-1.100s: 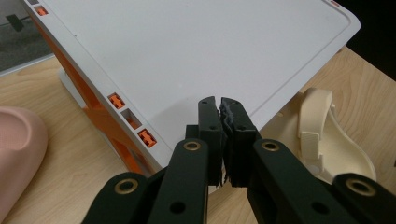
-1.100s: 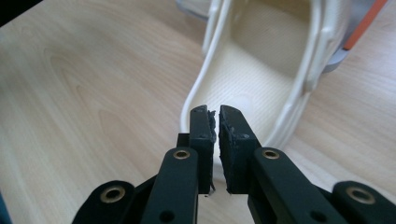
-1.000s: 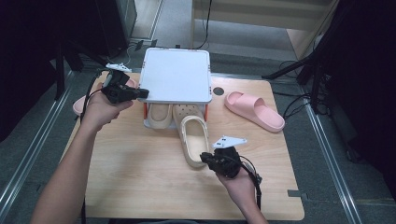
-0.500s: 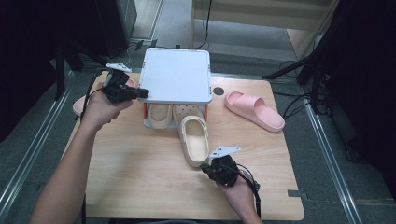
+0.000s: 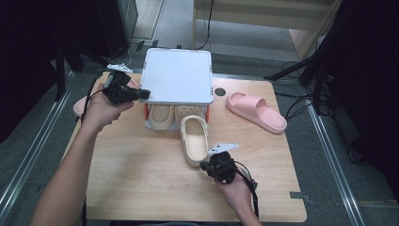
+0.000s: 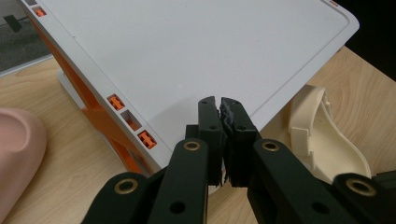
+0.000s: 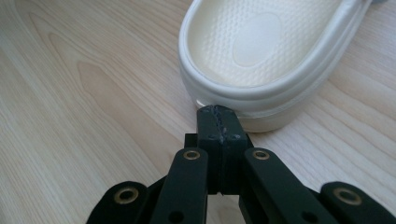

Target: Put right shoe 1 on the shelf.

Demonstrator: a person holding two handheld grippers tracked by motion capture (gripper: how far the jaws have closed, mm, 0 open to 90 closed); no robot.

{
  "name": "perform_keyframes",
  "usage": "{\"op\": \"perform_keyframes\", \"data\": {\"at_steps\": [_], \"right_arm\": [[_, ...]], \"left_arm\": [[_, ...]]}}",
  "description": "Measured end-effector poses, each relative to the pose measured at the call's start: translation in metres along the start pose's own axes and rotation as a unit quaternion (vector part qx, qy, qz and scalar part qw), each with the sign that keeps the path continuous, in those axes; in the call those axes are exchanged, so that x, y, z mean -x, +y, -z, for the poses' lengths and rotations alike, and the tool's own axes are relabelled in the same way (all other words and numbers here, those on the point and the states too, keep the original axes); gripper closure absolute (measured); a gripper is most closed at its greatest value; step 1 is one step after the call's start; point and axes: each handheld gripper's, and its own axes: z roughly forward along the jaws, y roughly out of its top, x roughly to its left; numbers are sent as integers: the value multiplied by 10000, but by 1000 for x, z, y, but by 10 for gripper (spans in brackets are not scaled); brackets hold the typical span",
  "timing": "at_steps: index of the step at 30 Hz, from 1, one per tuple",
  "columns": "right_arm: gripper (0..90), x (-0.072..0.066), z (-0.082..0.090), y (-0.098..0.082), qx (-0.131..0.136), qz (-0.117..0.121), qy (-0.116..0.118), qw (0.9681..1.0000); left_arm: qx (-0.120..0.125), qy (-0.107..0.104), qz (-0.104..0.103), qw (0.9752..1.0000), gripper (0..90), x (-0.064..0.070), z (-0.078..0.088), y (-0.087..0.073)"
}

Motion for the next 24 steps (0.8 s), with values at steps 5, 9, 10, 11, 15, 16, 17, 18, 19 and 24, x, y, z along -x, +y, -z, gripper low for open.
{"op": "perform_keyframes", "data": {"at_steps": [5,9,10,11,15,16,17,18,19,24], "right_arm": [[900,-4,-6,11,134,66,46,9999],[900,-6,-12,21,190,181,7,9997],[900,-5,-13,24,238,169,6,9996],[900,-5,-15,26,278,163,5,9995],[900,-3,-22,36,276,158,-42,9995],[900,-2,-24,37,296,182,-57,9994],[900,-1,-26,40,306,198,-45,9993],[900,-1,-27,43,308,202,-73,9993],[900,0,-28,45,310,205,-101,9993],[900,7,-36,56,391,200,-175,9989]], "left_arm": [[14,7,-4,10000,870,0,0,-1],[6,15,5,10000,870,1,0,-1],[21,27,6,10000,870,1,0,-1],[19,29,6,10000,871,1,0,-1],[20,33,9,10000,871,1,0,-1],[23,29,9,10000,870,1,0,-1],[26,27,9,10000,871,1,0,-1],[26,27,7,10000,871,1,0,-1],[31,28,6,10000,870,1,0,-1],[34,23,6,10000,870,1,0,-1]]}}
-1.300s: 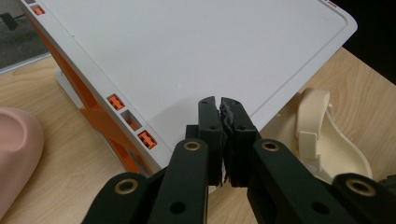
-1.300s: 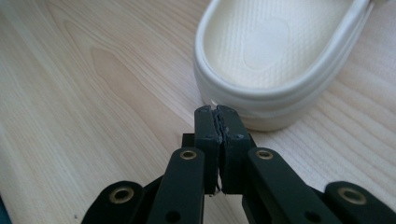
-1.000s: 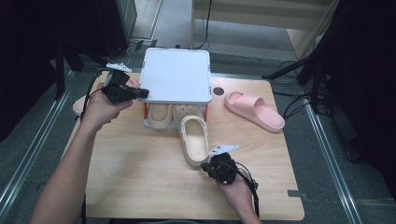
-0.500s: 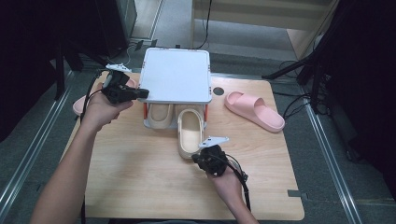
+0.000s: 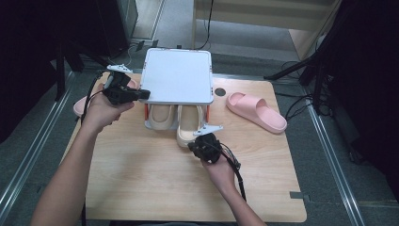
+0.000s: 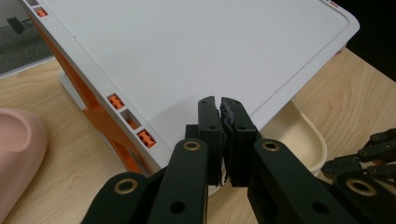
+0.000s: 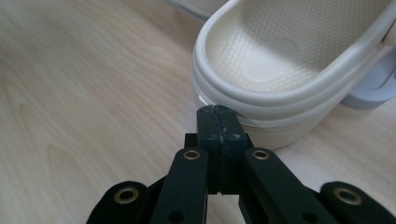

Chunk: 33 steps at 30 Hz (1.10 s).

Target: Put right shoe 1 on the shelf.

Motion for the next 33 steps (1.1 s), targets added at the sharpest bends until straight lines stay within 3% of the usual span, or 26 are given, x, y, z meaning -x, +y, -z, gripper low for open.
{"op": "perform_keyframes", "data": {"at_steps": [9,14,20,23,26,28,29,30,31,33], "right_arm": [[900,28,-13,17,133,-323,-130,9993],[900,39,-20,23,168,-383,-223,9989],[900,46,-24,26,198,-416,-308,9985],[900,45,-23,25,133,-626,-216,9977],[900,41,-20,19,135,-563,-169,9982],[888,39,-15,15,148,-530,-87,9984],[876,37,-11,13,159,-573,-25,9982],[869,36,-9,11,194,-544,-5,9983],[853,34,-3,8,245,-521,59,9983],[834,32,4,5,280,-484,125,9984]], "left_arm": [[1,-2,22,10000,869,0,0,0],[10,-26,14,10000,864,0,0,0],[33,-57,82,9999,839,-1,0,0],[20,40,127,9999,801,-3,2,0],[48,15,171,9998,794,-5,3,0],[42,-27,196,9998,768,-4,3,0],[18,-80,209,9997,727,-4,3,1],[-31,-261,249,9993,678,-2,3,2],[-93,-354,256,9990,591,-1,4,3],[-111,-395,257,9988,538,1,6,5]]}}
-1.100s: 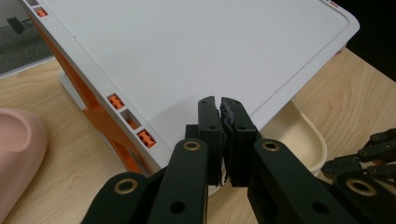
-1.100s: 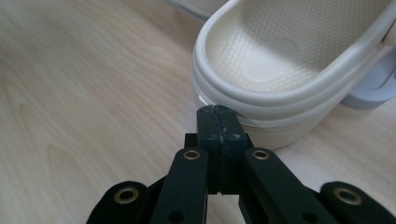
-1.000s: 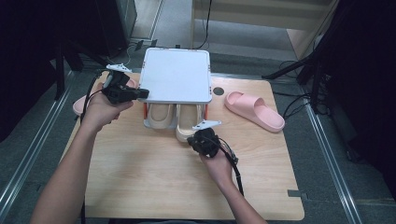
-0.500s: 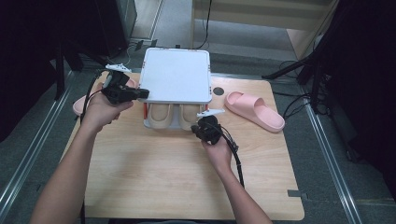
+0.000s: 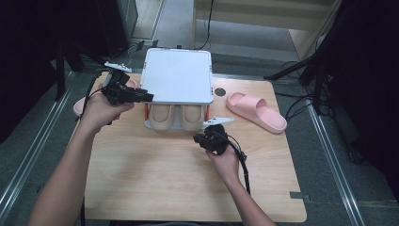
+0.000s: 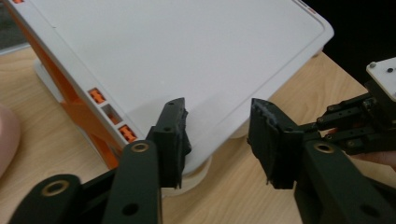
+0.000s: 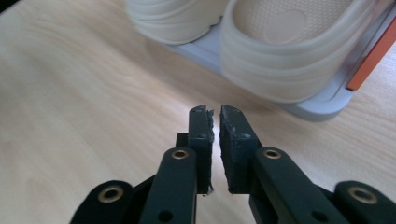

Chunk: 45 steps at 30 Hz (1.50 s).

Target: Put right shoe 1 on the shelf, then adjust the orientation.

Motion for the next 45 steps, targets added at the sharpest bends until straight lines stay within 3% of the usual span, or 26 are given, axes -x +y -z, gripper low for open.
{"op": "perform_keyframes", "data": {"at_steps": [4,7,11,14,20,30,33,36,41,45], "right_arm": [[751,-1,20,-5,181,-262,363,9988],[680,-5,34,-6,245,-252,492,9982],[617,-5,49,-13,291,-117,463,9984],[605,-1,59,-18,210,-79,315,9993],[535,10,71,-21,449,-7,405,9982],[506,14,70,-18,325,-87,510,9981],[503,15,67,-14,251,-8,506,9984],[501,18,67,-12,205,48,419,9989],[508,25,65,-8,186,-9,414,9990],[513,27,62,-6,153,16,418,9990]], "left_arm": [[53,9,-34,10000,429,4,8,1],[75,80,-100,9999,397,6,14,0],[17,183,-121,9998,360,5,19,-3],[8,236,-162,9996,346,3,24,-6],[36,353,-104,9993,344,-1,36,-14],[176,523,-42,9985,430,-7,50,-31],[248,575,-31,9980,465,-11,54,-37],[245,591,-157,9978,491,-15,57,-42],[151,860,-12,9962,517,-31,61,-55],[174,906,233,9955,662,-48,65,-65]]}}
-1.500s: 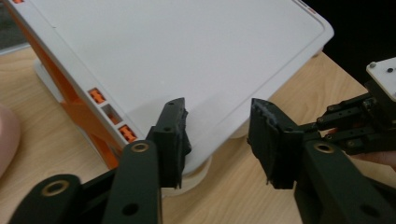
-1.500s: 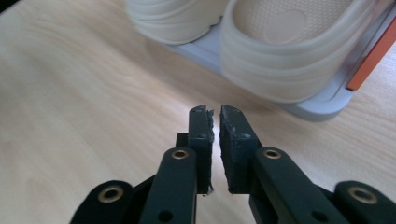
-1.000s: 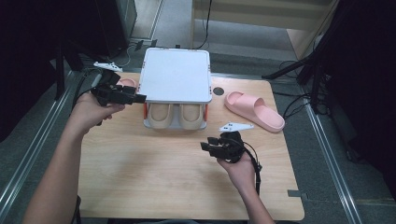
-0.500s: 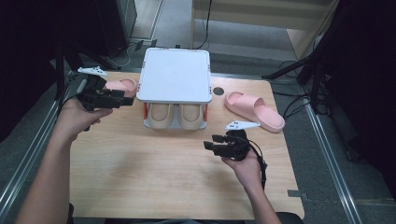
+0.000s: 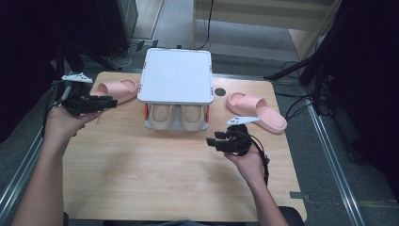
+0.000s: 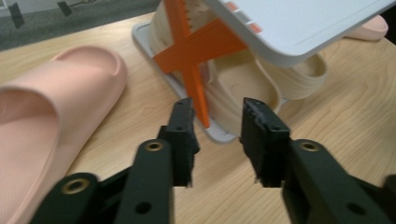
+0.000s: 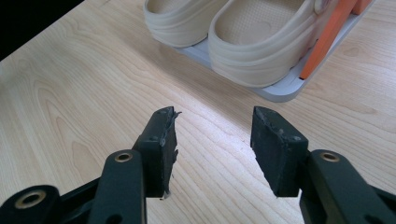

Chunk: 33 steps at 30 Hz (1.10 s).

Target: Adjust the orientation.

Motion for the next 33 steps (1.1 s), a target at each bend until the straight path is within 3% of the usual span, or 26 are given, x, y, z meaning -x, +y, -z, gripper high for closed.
{"op": "perform_keyframes", "data": {"at_steps": [9,15,18,20,24,27,30,33], "right_arm": [[521,-4,-7,1,-168,149,-5,9997],[524,-3,-7,-3,-212,113,-54,9997],[525,-4,-5,-6,-206,91,-89,9997],[527,-5,-2,-9,-182,95,-120,9997],[527,-8,0,-14,-200,109,-157,9996],[527,-9,1,-18,-240,112,-198,9995],[527,-10,2,-22,-252,85,-226,9994],[526,-10,5,-26,-264,53,-267,9993]], "left_arm": [[-133,248,146,9995,890,-32,-8,-19],[-259,467,200,9984,894,-51,-19,-25],[-358,499,221,9979,894,-62,-26,-27],[-399,412,303,9979,896,-71,-34,-29],[-522,520,382,9966,897,-83,-45,-31],[-324,539,525,9966,897,-92,-49,-33],[-422,638,589,9953,897,-103,-52,-33],[-344,679,658,9949,896,-110,-54,-32]]}}
